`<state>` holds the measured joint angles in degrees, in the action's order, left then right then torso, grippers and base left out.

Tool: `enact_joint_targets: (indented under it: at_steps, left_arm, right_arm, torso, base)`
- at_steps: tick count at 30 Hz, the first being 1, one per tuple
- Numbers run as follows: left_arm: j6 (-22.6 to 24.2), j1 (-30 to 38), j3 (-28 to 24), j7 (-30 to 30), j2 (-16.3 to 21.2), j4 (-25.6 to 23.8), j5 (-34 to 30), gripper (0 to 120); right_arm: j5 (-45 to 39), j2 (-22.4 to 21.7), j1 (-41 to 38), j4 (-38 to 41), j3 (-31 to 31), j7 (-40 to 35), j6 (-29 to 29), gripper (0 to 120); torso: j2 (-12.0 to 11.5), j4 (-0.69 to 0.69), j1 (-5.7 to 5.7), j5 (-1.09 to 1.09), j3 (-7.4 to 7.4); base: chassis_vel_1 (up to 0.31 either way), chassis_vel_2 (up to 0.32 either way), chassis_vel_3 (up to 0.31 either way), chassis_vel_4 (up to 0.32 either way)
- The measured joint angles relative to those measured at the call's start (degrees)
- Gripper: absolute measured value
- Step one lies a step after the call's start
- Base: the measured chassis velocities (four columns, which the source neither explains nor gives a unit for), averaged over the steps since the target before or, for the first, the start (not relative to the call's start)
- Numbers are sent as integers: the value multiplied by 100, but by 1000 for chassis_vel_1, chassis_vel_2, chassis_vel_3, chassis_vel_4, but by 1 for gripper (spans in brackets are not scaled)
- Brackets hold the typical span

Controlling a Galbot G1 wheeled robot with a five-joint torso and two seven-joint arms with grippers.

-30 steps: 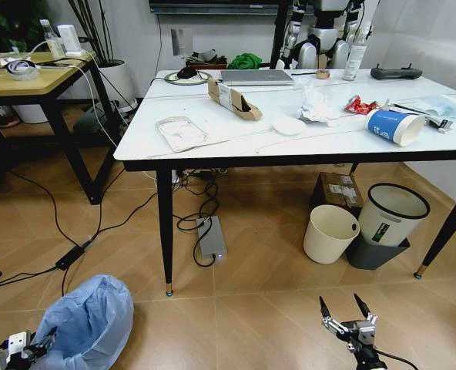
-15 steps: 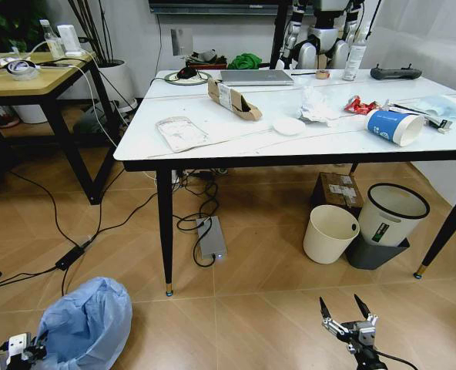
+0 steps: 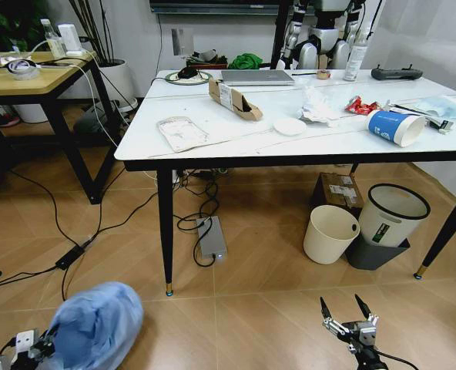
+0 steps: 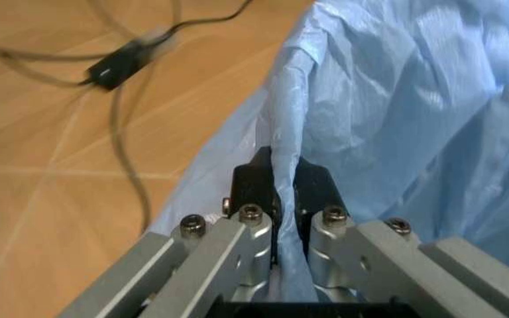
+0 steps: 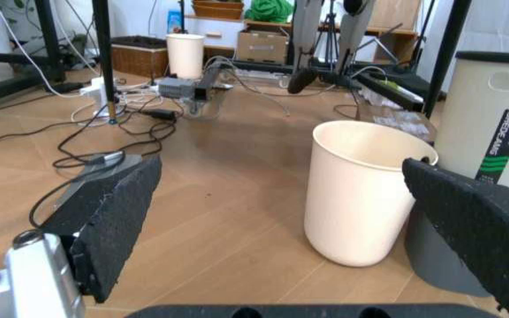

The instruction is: Pick up the trash bin and place the trash from the table into it.

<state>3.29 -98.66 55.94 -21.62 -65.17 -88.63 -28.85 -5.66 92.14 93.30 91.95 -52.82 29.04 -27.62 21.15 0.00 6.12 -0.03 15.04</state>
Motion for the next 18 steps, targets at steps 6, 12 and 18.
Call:
enact_joint_targets:
  at_steps: [6,12,18]
  left_arm:
    - [-38,-628,-41,-58,0,-880,-190,0]
    - [-182,-852,-161,-44,-2,-1469,-164,0]
    - [-201,-979,-339,61,59,-1815,-186,0]
  right_arm:
    - [51,0,-27,84,30,-2,86,100]
    - [71,0,-23,139,31,-9,140,100]
    - [72,0,8,165,8,-16,153,100]
  torso:
    - [0,2,0,3,0]
    - [1,0,0,4,0]
    - [1,0,0,4,0]
  base:
    - [0,0,0,0]
    - [0,0,0,0]
    - [0,0,0,0]
